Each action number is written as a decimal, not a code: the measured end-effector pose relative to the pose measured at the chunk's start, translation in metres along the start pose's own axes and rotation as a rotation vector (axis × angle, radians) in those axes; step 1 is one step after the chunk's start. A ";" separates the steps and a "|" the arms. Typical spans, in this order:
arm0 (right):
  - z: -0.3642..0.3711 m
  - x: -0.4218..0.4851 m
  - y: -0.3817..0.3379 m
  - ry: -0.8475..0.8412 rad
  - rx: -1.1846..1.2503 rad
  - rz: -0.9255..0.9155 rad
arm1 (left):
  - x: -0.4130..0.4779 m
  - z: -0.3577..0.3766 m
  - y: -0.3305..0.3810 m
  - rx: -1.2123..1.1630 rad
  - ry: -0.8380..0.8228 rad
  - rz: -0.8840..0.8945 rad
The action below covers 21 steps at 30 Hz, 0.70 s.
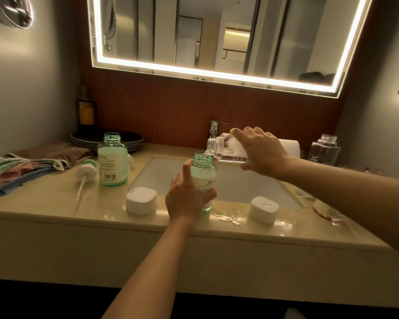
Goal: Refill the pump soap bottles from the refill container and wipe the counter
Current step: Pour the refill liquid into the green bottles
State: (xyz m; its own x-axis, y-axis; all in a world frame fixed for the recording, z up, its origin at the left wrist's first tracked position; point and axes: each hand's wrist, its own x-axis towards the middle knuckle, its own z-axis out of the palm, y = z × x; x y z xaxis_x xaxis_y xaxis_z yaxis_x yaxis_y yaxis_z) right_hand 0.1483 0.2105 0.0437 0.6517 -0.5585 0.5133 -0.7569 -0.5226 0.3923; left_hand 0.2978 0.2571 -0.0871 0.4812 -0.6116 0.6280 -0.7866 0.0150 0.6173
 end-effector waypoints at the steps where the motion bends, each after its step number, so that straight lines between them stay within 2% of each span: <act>1: 0.000 0.000 0.000 -0.001 0.000 -0.001 | 0.000 0.000 0.000 -0.006 0.001 -0.001; 21: -0.001 0.000 -0.001 -0.003 -0.013 -0.004 | -0.002 -0.002 0.001 0.020 0.002 -0.002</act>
State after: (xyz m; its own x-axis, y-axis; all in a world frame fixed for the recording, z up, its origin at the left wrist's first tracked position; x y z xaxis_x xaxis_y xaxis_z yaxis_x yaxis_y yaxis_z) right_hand 0.1488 0.2119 0.0444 0.6548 -0.5584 0.5094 -0.7549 -0.5165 0.4042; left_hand 0.2967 0.2595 -0.0868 0.4831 -0.6104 0.6277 -0.7931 -0.0015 0.6090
